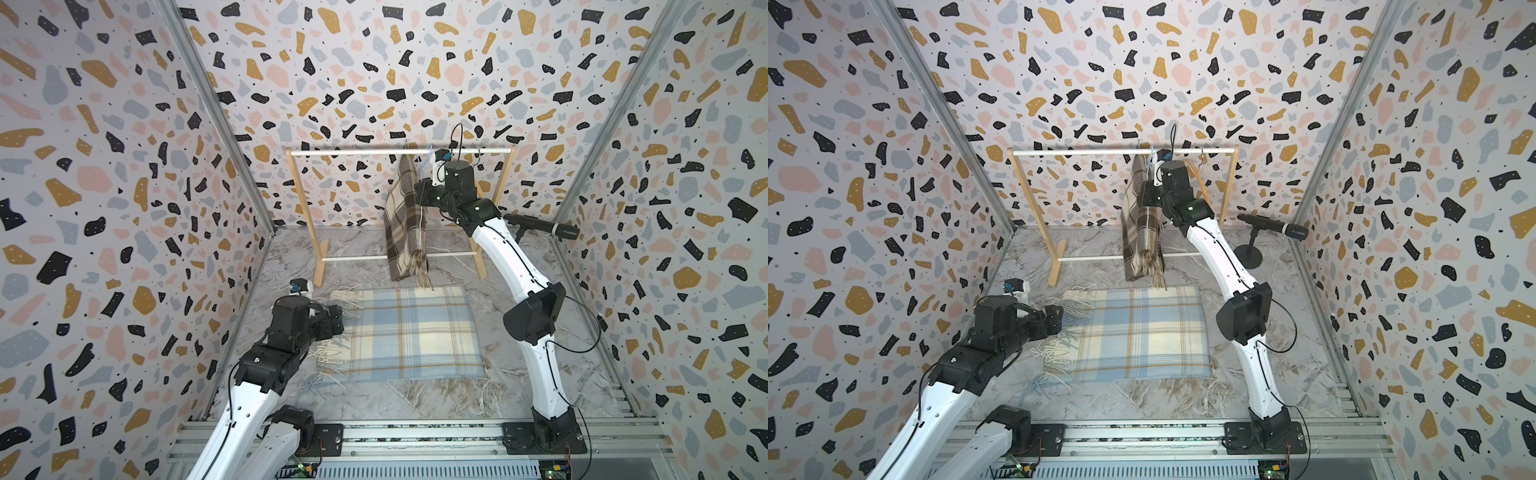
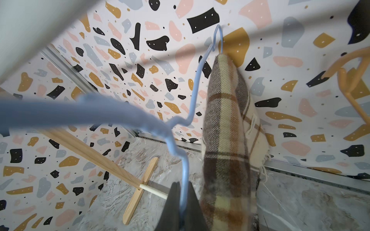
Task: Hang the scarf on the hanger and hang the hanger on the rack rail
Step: Place the hanger at the clothesline.
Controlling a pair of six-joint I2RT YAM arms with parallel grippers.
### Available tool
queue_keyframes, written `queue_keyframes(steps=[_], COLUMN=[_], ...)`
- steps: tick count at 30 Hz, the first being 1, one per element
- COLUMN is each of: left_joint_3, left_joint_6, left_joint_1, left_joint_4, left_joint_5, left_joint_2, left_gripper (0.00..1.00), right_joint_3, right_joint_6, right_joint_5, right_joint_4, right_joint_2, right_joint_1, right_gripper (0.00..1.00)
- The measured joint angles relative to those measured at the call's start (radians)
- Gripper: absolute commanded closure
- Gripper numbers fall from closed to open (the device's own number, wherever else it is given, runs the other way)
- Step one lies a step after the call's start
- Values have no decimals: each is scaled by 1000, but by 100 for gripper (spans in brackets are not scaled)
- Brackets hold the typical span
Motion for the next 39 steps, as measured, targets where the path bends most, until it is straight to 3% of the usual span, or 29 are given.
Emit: queue_keyframes(steps=[8, 13, 17, 22, 26, 35, 39], left_joint_3=[-3, -5, -5, -3, 30, 141, 136], left_joint_6=[2, 1, -2, -16, -47, -142, -187], left_joint_1=[0, 0, 0, 0, 0, -16, -34], left_joint_4=[8, 21, 30, 66, 115, 251, 289], left_joint_5=[3, 16, 46, 116, 209, 387, 437], left_joint_2=[0, 1, 3, 19, 65, 189, 214], left_gripper=[5, 5, 6, 10, 13, 12, 9], right_joint_3=[4, 16, 17, 17, 8, -334, -467], right_joint_6=[38, 35, 20, -13, -70, -233, -326], right_joint_5=[-41, -73, -81, -87, -64, 91, 180], right_joint_4=[-18, -71, -124, -201, -275, -307, -317], right_joint_2=[1, 1, -5, -45, -133, -556, -708], right_joint_1=[-20, -26, -28, -30, -31, -31, -44], right_gripper=[100, 91, 74, 41, 24, 2, 1])
